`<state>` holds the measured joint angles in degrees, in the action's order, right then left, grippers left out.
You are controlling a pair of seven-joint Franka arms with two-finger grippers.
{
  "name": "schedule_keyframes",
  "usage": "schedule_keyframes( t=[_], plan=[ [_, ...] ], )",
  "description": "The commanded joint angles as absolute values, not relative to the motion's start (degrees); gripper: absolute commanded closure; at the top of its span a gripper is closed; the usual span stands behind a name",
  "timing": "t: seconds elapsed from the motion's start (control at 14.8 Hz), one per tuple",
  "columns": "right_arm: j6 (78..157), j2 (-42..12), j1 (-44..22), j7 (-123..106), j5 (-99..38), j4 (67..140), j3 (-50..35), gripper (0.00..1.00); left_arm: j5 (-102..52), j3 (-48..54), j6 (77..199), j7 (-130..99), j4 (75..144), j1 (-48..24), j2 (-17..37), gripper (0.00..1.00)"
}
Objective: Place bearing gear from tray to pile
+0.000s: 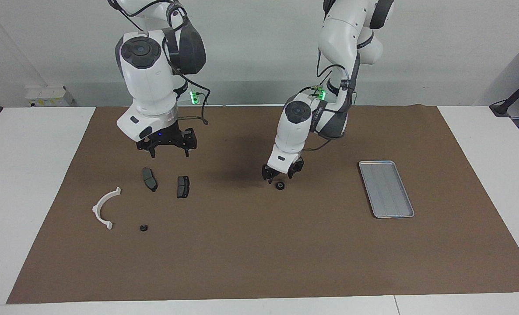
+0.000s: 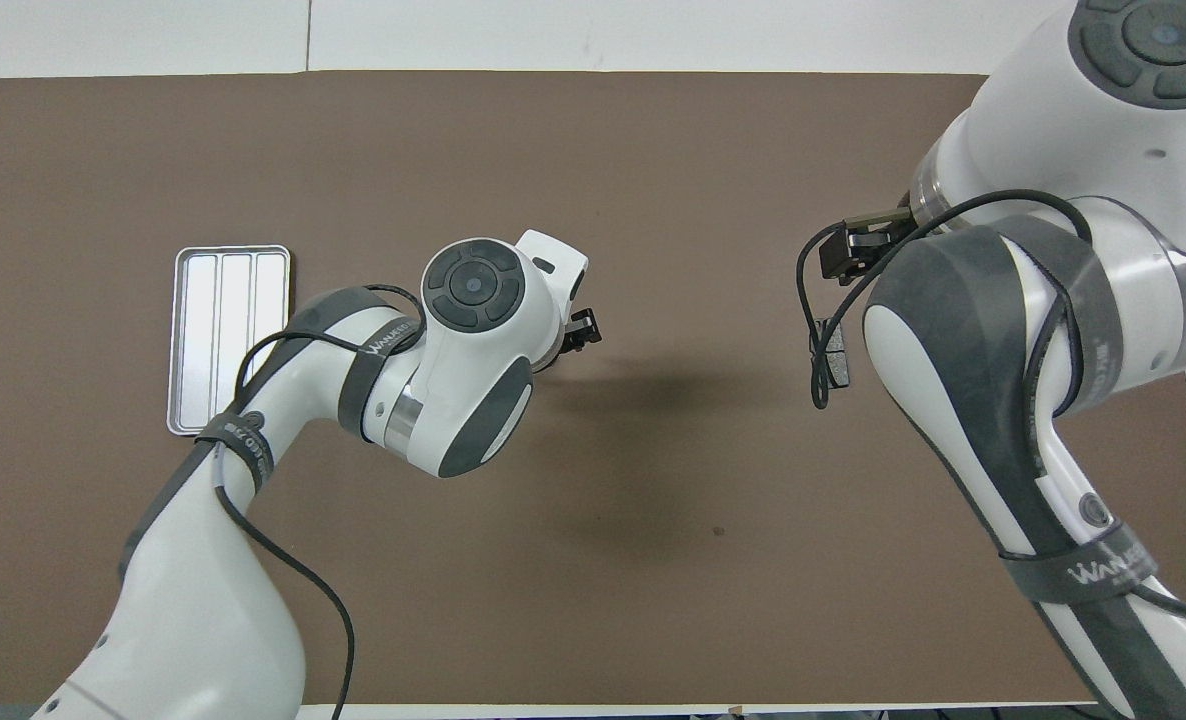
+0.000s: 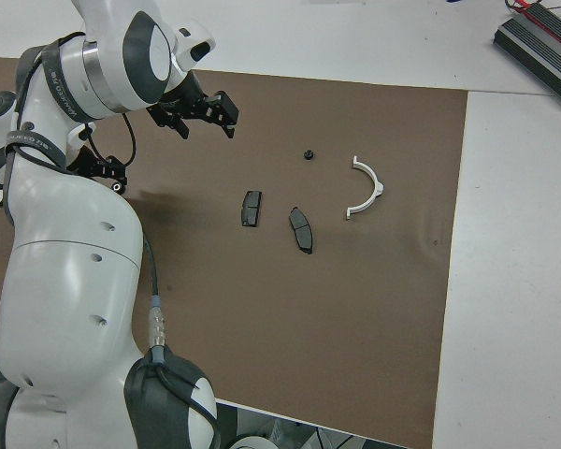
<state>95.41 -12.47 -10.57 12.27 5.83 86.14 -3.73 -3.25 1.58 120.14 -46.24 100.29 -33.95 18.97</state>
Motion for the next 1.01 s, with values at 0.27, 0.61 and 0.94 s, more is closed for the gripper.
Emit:
schedule_keyframes(
  t=[0.27, 0.61, 0.94],
  plan=[
    [100.4, -15.1, -21.4, 36.6, 5.4, 87.3, -4.1, 0.0, -2.5, 1.1, 95.9, -21.3, 100.6, -16.6, -0.5, 0.1],
    [109.1, -22.5, -29.5, 51.9, 2.5, 85.2, -4.1, 0.0, -1.5, 1.1, 91.4, 5.2, 99.5, 1.5, -4.8, 0.08],
    [112.7, -33.4, -34.2, 57.1, 1.5, 77.3, -4.1, 0.0, -0.1, 1.1, 93.9, 7.9, 100.7, 4.2, -5.5, 0.08]
  ],
)
